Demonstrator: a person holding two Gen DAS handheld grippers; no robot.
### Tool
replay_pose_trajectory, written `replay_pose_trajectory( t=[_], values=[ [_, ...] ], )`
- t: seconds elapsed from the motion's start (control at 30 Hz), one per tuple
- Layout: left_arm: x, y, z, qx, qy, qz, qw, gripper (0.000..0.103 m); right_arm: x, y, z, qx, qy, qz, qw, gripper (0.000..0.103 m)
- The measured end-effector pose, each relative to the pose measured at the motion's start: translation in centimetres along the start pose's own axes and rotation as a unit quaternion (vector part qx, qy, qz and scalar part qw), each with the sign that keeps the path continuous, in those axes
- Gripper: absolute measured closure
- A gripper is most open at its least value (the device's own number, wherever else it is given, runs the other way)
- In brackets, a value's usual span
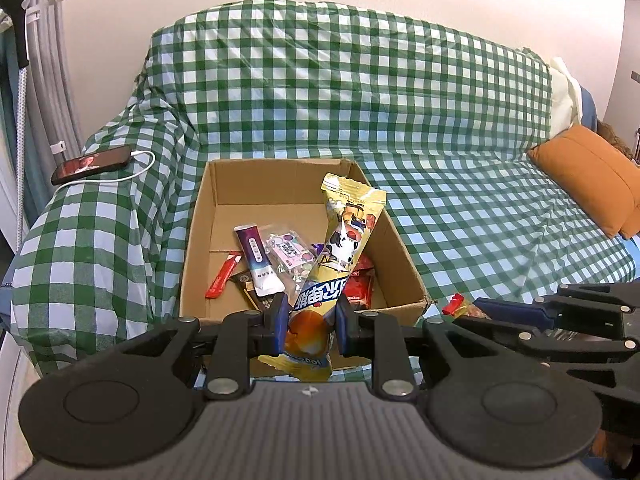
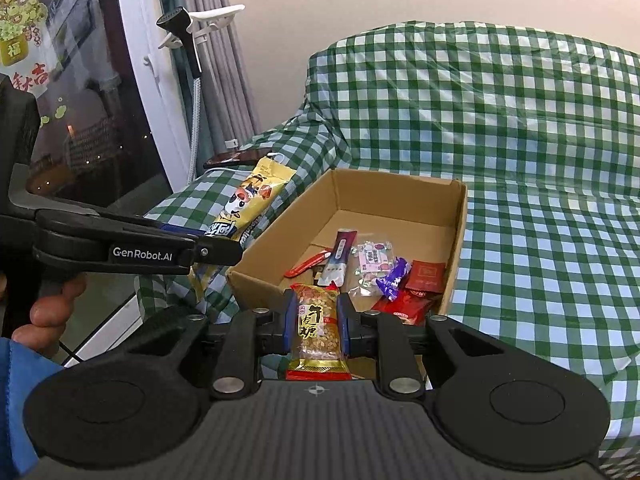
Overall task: Organize snacks
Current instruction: 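Carry the yellow wafer bar in the left tool while the right tool carries the small packet over the box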
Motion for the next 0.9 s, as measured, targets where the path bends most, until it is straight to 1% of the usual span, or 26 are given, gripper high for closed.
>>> replay_pose_trajectory(
  t=[0.47, 0.9],
  values=[
    [-0.2, 1.0, -0.1, -0.011, -0.006, 0.002, 0.9999, 0.077, 0.2, 0.8, 0.0, -0.011, 0.004, -0.004, 1.0, 0.08],
    [-1.9, 2.0, 0.7, -0.01, -0.018, 0.015, 0.9997, 0.077, 0.7, 2.4, 1.3, -0.007, 0.006, -0.011, 1.0, 0.08]
  ],
)
Point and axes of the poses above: each gripper's, at about its wrist camera, not at the fingertips, and y roughly the way its jaws point, x to its right, z to its top, the point moved 8 cm from there along y, roughly the way its jaws point, and after that the axes turned 4 degrees about x, right-handed, at the moved point
